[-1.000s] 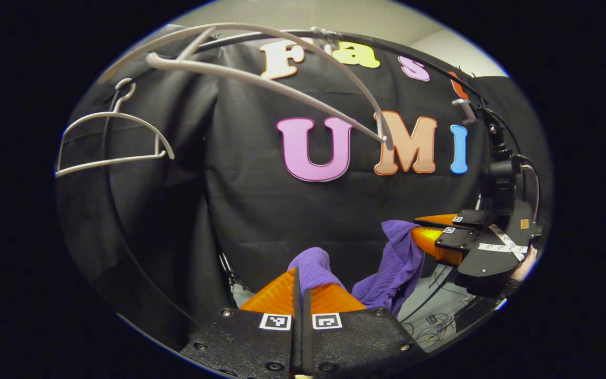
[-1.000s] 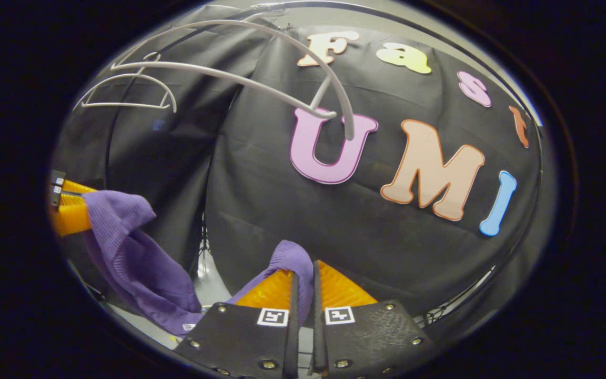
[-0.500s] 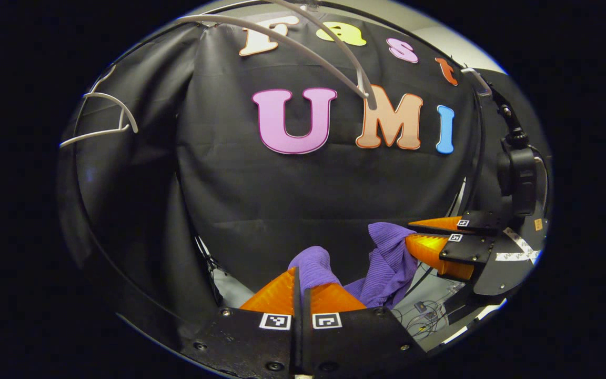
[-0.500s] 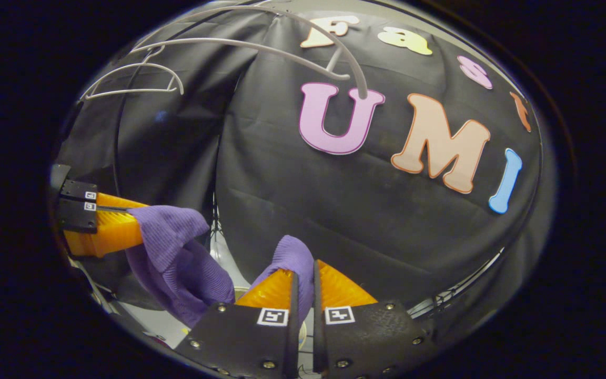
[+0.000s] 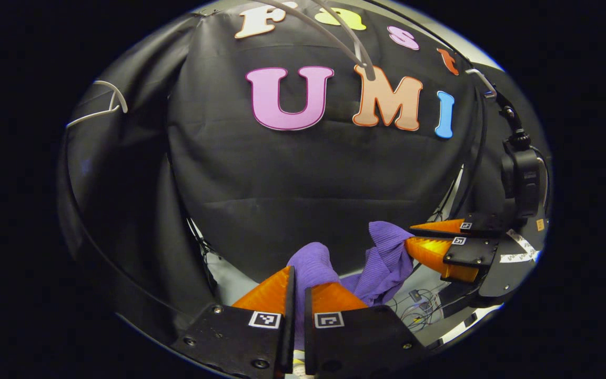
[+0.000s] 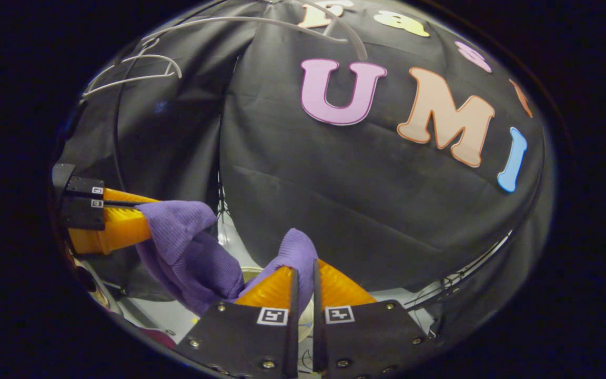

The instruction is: Grasp the clothes on the hanger with both hands and then place them into the laundry hamper below.

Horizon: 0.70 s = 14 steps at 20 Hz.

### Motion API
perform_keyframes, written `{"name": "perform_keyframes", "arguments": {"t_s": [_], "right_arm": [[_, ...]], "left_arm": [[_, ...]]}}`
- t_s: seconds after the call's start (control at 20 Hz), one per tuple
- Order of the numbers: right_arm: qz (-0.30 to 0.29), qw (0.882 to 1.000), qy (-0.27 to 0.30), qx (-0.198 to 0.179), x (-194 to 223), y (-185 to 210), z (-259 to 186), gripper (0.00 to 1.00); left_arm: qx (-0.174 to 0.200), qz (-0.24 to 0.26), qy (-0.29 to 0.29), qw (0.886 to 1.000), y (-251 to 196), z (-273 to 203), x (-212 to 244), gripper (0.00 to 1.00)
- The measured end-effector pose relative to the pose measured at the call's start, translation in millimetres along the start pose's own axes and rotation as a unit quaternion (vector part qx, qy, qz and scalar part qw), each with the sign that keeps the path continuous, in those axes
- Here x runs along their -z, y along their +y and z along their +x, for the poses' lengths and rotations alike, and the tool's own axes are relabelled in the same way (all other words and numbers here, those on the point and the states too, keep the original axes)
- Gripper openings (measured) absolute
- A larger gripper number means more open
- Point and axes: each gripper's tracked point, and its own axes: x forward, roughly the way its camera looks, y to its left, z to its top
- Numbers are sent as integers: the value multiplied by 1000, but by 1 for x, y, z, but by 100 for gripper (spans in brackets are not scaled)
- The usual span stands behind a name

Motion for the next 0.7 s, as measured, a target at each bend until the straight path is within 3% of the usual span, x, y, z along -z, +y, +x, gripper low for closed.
{"name": "perform_keyframes", "arguments": {"t_s": [0.1, 0.35, 0.55, 0.65, 0.7], "right_arm": [[3, 1000, -4, -1, -1, 0, -3, 11], [-6, 1000, -19, 2, -14, -6, -2, 12], [0, 1000, -17, 4, -13, -7, -3, 11], [1, 1000, -17, 4, -12, -6, -3, 11], [2, 1000, -18, 5, -12, -6, -4, 11]], "left_arm": [[1, 0, 13, 1000, -1, 3, 7, 16], [9, -9, 64, 998, -3, 0, 49, 18], [13, 12, 24, 1000, -3, 1, 24, 29], [18, 17, 20, 999, -7, 1, 20, 26], [20, 21, 18, 999, -8, 1, 20, 29]]}}
